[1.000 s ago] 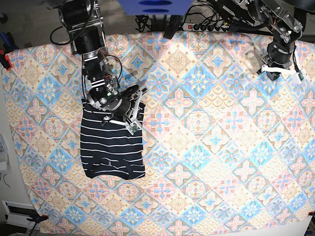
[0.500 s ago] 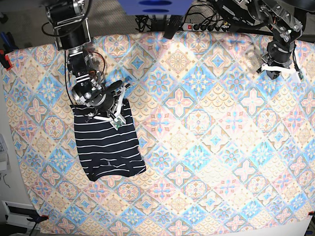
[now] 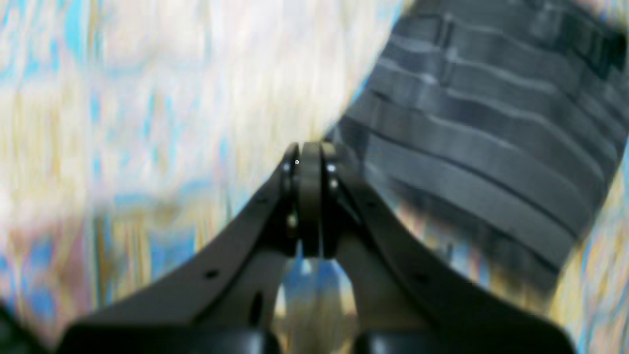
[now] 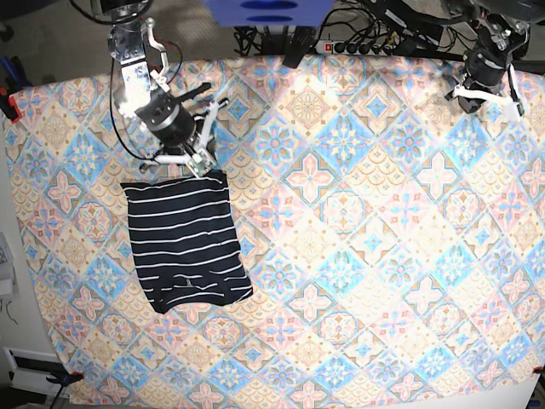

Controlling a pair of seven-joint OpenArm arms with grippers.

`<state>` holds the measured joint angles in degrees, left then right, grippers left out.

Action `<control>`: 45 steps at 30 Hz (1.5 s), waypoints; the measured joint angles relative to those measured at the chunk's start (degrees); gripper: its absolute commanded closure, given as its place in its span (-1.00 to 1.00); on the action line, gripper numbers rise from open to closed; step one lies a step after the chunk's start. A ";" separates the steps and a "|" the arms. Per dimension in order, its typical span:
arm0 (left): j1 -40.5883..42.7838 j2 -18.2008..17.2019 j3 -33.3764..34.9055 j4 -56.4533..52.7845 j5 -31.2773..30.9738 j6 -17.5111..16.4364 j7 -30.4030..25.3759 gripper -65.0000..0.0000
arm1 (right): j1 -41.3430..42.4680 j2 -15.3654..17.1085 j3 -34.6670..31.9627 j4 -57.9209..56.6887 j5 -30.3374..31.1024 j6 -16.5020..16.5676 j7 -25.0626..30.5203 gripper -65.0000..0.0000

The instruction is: Fold the T-shirt properly

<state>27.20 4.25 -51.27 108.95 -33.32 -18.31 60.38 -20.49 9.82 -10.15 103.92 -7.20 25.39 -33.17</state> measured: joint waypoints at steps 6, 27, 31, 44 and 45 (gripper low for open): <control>5.16 -0.61 0.17 0.02 -0.28 0.00 0.22 1.00 | -9.33 0.09 7.58 4.07 0.13 -0.39 1.46 1.00; 17.29 -5.81 11.21 -8.98 8.35 -0.55 -1.36 1.00 | -29.86 -0.59 27.36 -11.26 15.26 0.11 1.49 1.00; 17.27 -9.35 18.97 -18.99 12.76 0.09 -9.01 1.00 | -28.74 -0.42 27.32 -21.94 15.19 -0.11 1.86 1.00; 6.25 -15.85 43.91 -53.88 19.91 0.39 -32.89 1.00 | -13.66 -0.37 25.53 -55.76 14.82 -0.52 16.57 1.00; 5.51 -15.74 44.61 -56.04 20.50 0.26 -35.21 1.00 | -12.52 -0.26 23.89 -58.07 14.99 -0.50 18.71 1.00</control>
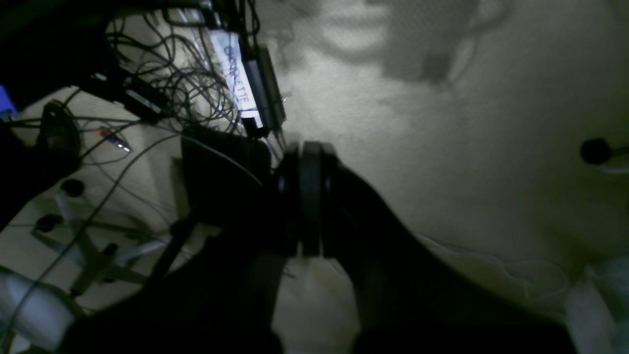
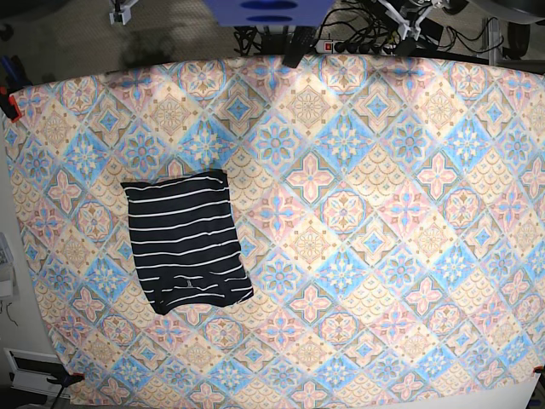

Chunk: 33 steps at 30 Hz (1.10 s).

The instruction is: Fold the T-shirt properly

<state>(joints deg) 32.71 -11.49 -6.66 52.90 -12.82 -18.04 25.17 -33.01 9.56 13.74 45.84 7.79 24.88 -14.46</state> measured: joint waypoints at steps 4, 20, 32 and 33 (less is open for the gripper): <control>-4.11 -0.35 4.07 -9.11 2.75 0.57 -5.03 1.00 | 5.68 -0.35 -5.86 -10.86 0.00 0.09 7.30 1.00; -20.52 -0.39 27.23 -37.77 4.94 6.23 -24.96 1.00 | 20.15 -5.38 -11.28 -34.56 0.46 -1.29 22.80 1.00; -23.17 0.04 27.91 -37.46 4.96 6.10 -24.79 1.00 | 24.83 -12.15 -11.39 -34.25 0.20 -7.17 22.99 0.99; -23.19 0.07 27.91 -37.46 4.94 6.01 -24.90 1.00 | 24.83 -12.50 -11.39 -34.23 0.22 -7.15 23.06 0.99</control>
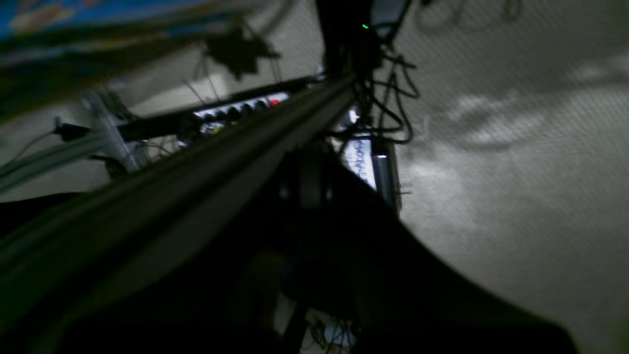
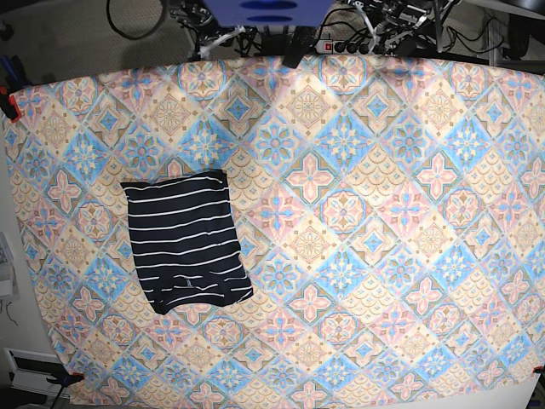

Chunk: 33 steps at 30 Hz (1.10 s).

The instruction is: Fold the T-shirt properly

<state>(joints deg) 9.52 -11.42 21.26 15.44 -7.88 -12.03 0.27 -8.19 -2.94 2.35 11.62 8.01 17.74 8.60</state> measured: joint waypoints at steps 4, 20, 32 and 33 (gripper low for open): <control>-0.81 -0.07 0.00 0.04 -0.02 0.20 -0.13 1.00 | -0.22 -0.24 0.00 0.00 -0.04 0.20 -0.39 1.00; -0.26 -0.04 -0.11 -0.02 -0.09 0.15 3.43 1.00 | -0.11 -0.09 0.00 0.00 0.00 0.15 -0.44 0.99; 0.68 0.68 -0.33 -0.13 -0.20 0.24 3.80 1.00 | -0.07 -0.09 0.00 0.00 0.00 0.15 -0.42 0.99; 0.66 0.98 -0.33 -0.11 -0.11 0.24 3.78 1.00 | -0.07 -0.09 0.00 0.00 0.00 0.15 -0.42 0.99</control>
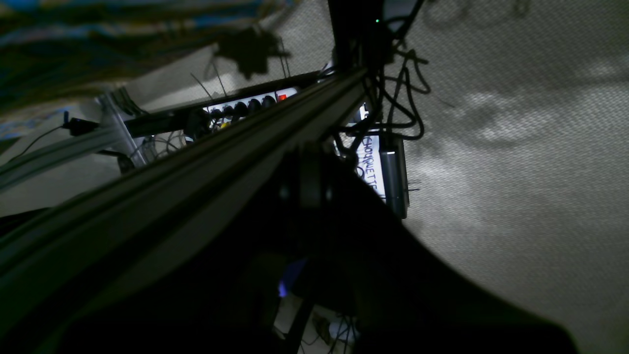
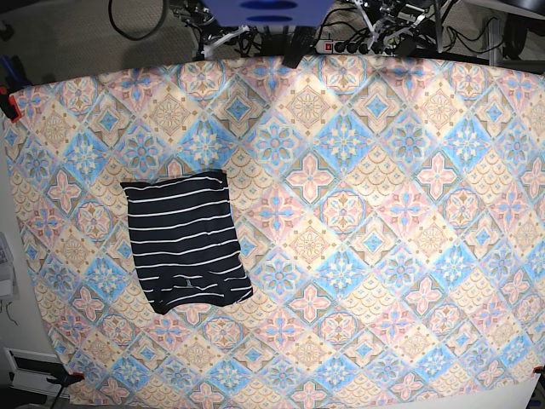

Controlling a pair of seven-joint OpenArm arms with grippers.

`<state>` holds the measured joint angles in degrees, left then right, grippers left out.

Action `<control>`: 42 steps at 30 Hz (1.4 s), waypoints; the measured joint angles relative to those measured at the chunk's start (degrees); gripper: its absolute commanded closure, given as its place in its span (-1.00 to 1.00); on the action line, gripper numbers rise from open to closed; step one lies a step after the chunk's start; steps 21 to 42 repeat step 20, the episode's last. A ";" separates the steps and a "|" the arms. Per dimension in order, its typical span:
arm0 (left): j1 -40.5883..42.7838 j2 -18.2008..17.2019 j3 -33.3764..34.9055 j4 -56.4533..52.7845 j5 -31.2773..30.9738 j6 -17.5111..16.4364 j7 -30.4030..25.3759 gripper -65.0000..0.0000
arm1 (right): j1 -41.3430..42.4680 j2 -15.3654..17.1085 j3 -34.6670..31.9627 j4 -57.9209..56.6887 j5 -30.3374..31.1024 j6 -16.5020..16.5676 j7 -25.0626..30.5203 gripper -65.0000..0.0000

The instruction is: Fold the T-shirt properly

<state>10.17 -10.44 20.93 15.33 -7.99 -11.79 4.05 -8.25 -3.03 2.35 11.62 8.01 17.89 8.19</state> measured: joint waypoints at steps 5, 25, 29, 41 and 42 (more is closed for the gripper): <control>-1.18 1.05 0.28 0.00 0.15 -0.44 0.28 1.00 | 0.33 -0.66 0.00 0.00 0.02 -0.22 0.07 0.99; -3.32 0.74 -0.04 0.04 -0.15 -0.22 0.22 1.00 | 1.25 -0.42 0.04 -0.33 -0.46 0.02 -0.90 0.99; -3.32 0.74 -0.04 0.04 -0.15 -0.22 0.22 1.00 | 1.25 -0.42 0.04 -0.33 -0.46 0.02 -0.90 0.99; -3.32 0.74 -0.04 0.04 -0.15 -0.22 0.22 1.00 | 1.25 -0.42 0.04 -0.33 -0.46 0.02 -0.90 0.99; -3.32 0.74 -0.04 0.04 -0.15 -0.22 0.22 1.00 | 1.25 -0.42 0.04 -0.33 -0.46 0.02 -0.90 0.99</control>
